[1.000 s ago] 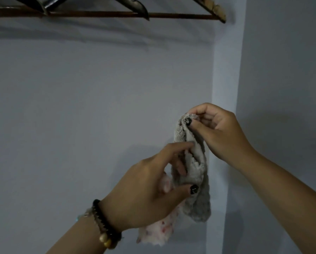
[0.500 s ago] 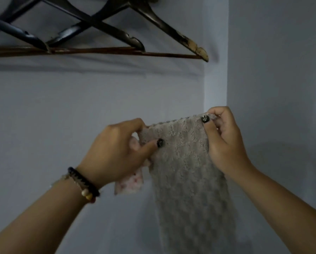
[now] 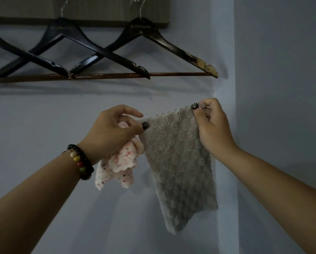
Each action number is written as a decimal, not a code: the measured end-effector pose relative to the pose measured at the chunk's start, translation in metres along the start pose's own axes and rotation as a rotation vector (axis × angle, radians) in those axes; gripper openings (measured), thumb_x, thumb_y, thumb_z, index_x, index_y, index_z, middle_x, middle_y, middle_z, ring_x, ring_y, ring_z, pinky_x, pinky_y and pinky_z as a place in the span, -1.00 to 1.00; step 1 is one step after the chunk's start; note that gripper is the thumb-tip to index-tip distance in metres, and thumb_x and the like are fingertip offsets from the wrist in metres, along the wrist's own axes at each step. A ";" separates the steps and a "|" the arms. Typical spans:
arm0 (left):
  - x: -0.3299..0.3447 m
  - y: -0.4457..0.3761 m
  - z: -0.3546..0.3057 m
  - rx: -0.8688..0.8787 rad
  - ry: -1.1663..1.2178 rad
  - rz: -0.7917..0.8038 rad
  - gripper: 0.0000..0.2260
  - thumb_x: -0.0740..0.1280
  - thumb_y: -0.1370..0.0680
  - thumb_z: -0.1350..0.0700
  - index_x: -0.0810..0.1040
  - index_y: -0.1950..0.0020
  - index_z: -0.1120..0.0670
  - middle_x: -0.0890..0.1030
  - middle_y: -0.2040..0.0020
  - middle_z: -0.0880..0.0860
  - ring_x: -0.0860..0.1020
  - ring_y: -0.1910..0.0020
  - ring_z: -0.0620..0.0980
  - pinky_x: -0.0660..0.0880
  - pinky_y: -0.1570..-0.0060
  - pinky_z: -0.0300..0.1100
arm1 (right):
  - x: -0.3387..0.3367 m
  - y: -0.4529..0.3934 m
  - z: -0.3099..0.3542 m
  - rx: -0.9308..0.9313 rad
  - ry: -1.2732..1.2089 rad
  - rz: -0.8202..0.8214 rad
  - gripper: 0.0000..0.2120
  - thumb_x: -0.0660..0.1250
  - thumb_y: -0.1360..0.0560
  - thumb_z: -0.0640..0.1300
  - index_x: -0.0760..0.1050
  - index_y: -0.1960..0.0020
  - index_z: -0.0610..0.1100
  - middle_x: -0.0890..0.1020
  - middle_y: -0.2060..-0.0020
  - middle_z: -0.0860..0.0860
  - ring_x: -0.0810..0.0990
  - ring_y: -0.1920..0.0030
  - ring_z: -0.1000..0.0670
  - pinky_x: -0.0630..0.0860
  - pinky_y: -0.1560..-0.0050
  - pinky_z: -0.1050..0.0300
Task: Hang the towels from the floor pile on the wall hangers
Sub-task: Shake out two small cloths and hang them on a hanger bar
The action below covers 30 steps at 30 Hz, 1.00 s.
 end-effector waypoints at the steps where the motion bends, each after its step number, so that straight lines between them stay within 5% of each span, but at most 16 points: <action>1: 0.000 -0.001 -0.003 0.019 -0.027 -0.014 -0.87 0.42 -0.50 0.11 0.62 -0.04 0.03 0.68 0.26 -0.01 0.62 0.32 -0.15 0.52 0.19 -0.35 | -0.001 -0.002 0.002 -0.003 0.000 -0.007 -0.90 0.14 -0.64 -0.11 0.31 -0.02 -0.15 0.32 0.46 0.04 0.22 0.58 0.14 0.14 0.52 0.28; 6: 0.012 -0.010 -0.008 -0.033 -0.268 0.058 -0.88 0.30 -0.59 0.02 0.60 0.08 0.00 0.66 0.10 -0.03 0.62 0.13 -0.05 0.53 0.15 -0.26 | -0.006 -0.011 0.013 -0.052 0.036 -0.018 -0.85 0.11 -0.65 -0.07 0.26 -0.02 -0.17 0.29 0.52 0.05 0.22 0.62 0.12 0.10 0.56 0.27; 11: 0.023 -0.007 -0.004 -0.123 -0.095 -0.016 -0.85 0.23 -0.63 0.08 0.54 0.08 0.07 0.64 0.16 0.05 0.59 0.23 -0.07 0.57 0.11 -0.16 | -0.012 -0.008 0.011 -0.003 0.019 -0.001 -0.82 0.11 -0.64 -0.04 0.26 -0.04 -0.17 0.31 0.49 0.05 0.27 0.61 0.14 0.14 0.57 0.33; 15: 0.032 0.004 0.000 -0.135 0.019 -0.117 -0.88 0.20 -0.64 0.12 0.52 0.01 0.08 0.64 0.19 0.01 0.61 0.30 -0.12 0.58 0.20 -0.18 | -0.009 0.005 0.001 0.070 -0.035 0.029 -0.62 0.24 -0.54 0.16 0.36 -0.10 -0.16 0.47 0.35 0.06 0.42 0.45 0.20 0.34 0.41 0.33; 18: 0.032 0.004 -0.005 -0.053 -0.007 -0.114 -0.89 0.22 -0.63 0.10 0.51 0.03 0.05 0.65 0.26 -0.03 0.61 0.35 -0.14 0.53 0.31 -0.21 | -0.001 0.009 -0.011 0.146 -0.036 0.126 -0.51 0.40 -0.41 0.19 0.50 -0.02 -0.24 0.59 0.24 -0.11 0.57 0.28 -0.03 0.51 0.25 0.13; 20: 0.027 0.000 -0.009 0.006 -0.019 -0.106 -0.90 0.23 -0.63 0.10 0.50 0.05 0.04 0.65 0.29 -0.02 0.62 0.35 -0.10 0.57 0.28 -0.16 | 0.003 0.005 -0.016 0.185 -0.099 0.154 -0.58 0.47 -0.39 0.09 0.55 0.03 -0.27 0.65 0.17 -0.17 0.62 0.17 -0.10 0.58 0.13 0.04; 24: 0.017 -0.013 -0.011 0.043 -0.006 -0.115 -0.91 0.23 -0.63 0.12 0.50 0.04 0.06 0.66 0.30 0.06 0.63 0.37 -0.07 0.58 0.25 -0.15 | 0.009 -0.015 -0.003 0.104 -0.090 0.135 -0.66 0.43 -0.46 0.01 0.44 0.21 -0.25 0.49 0.41 -0.05 0.46 0.41 0.03 0.39 0.38 0.22; 27: 0.000 -0.030 -0.009 0.021 0.005 -0.171 -0.94 0.25 -0.62 0.12 0.50 -0.02 0.06 0.68 0.23 0.11 0.64 0.34 -0.07 0.58 0.22 -0.15 | 0.020 -0.039 0.010 0.028 0.010 0.117 -0.73 0.39 -0.48 0.03 0.43 0.20 -0.13 0.50 0.37 0.02 0.46 0.36 0.06 0.36 0.31 0.17; 30: -0.027 -0.048 -0.010 0.058 -0.182 -0.294 -0.92 0.28 -0.60 0.04 0.46 -0.09 -0.06 0.62 0.06 -0.12 0.61 0.18 -0.13 0.53 0.20 -0.22 | 0.032 -0.067 0.026 -0.051 0.080 0.107 -0.85 0.37 -0.51 -0.07 0.47 0.15 -0.11 0.55 0.31 0.03 0.51 0.31 0.07 0.40 0.30 0.18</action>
Point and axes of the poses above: each hand's wrist, its own y-axis away from the middle knuckle, its own x-axis out of the palm, z = x × y, the point moved 9 cm from there along -y, towards the middle knuckle
